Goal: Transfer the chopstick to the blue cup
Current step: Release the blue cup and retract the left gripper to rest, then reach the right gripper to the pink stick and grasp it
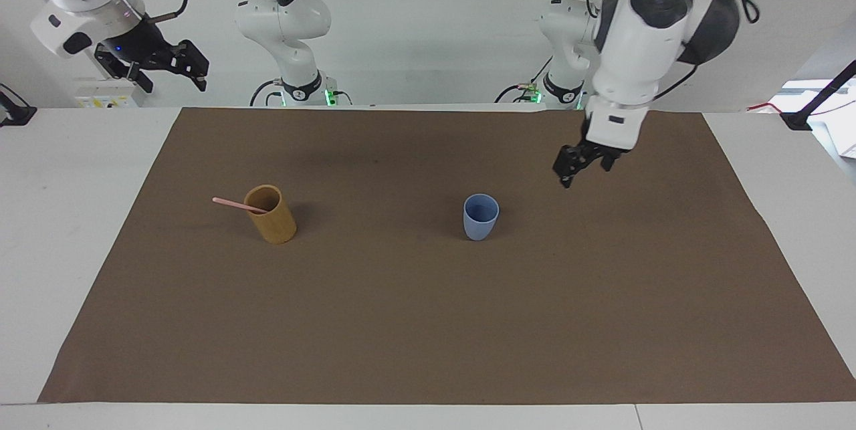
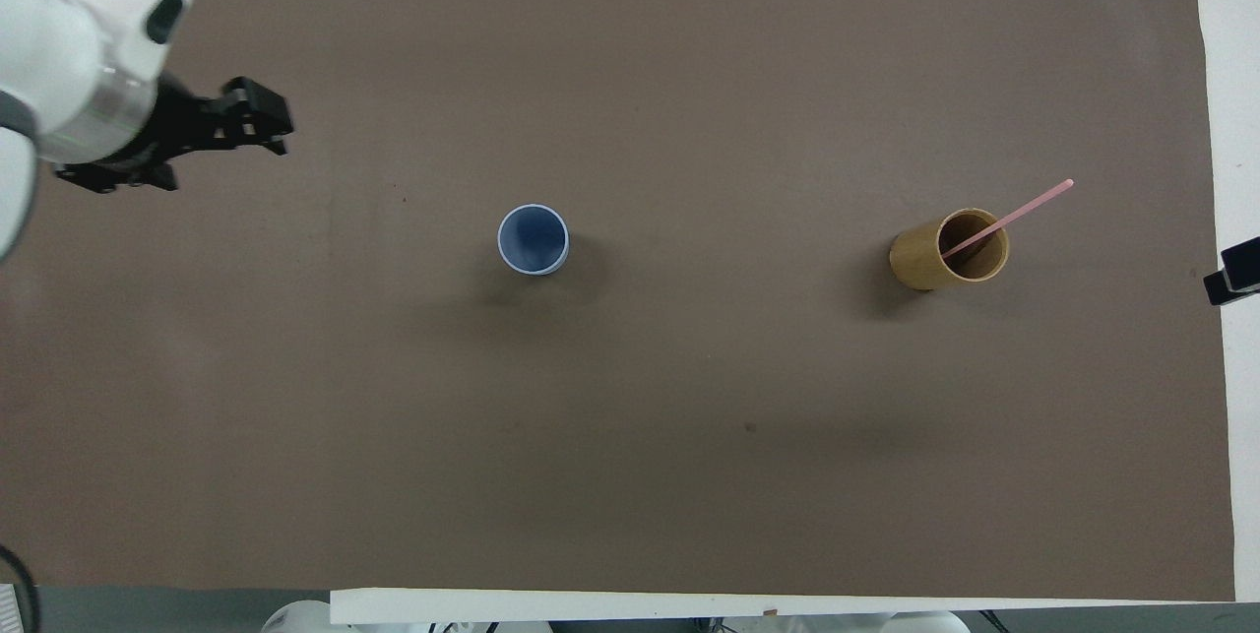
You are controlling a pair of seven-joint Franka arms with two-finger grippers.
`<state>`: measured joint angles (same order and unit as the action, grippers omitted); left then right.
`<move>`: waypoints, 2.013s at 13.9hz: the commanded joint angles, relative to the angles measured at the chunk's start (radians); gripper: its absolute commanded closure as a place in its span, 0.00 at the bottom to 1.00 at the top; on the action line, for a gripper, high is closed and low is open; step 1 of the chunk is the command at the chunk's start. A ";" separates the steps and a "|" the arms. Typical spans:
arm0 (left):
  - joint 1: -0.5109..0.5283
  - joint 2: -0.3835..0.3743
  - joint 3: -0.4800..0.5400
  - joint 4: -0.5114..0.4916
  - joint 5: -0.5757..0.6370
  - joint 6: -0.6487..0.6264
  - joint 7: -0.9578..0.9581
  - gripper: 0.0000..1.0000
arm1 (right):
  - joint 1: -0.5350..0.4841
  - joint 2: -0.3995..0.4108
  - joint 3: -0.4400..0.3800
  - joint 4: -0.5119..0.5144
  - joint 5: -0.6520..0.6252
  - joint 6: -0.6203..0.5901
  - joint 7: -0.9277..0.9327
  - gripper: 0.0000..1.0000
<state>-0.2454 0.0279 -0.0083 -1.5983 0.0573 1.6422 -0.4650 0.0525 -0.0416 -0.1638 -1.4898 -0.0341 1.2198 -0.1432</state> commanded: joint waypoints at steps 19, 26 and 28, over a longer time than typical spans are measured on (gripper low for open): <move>0.193 -0.029 -0.010 0.052 0.000 -0.122 0.312 0.00 | 0.000 0.040 0.009 -0.546 0.221 0.888 0.021 0.07; 0.193 -0.029 -0.010 0.052 0.000 -0.122 0.313 0.00 | -0.002 0.045 0.007 -0.557 0.223 0.877 -0.062 0.43; 0.193 -0.029 -0.010 0.052 0.000 -0.122 0.312 0.00 | -0.003 0.045 0.007 -0.555 0.223 0.883 -0.064 0.52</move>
<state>-0.0482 0.0055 -0.0223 -1.5404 0.0546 1.5325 -0.1539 0.0596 0.0104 -0.1612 -2.0317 0.1685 2.0854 -0.1803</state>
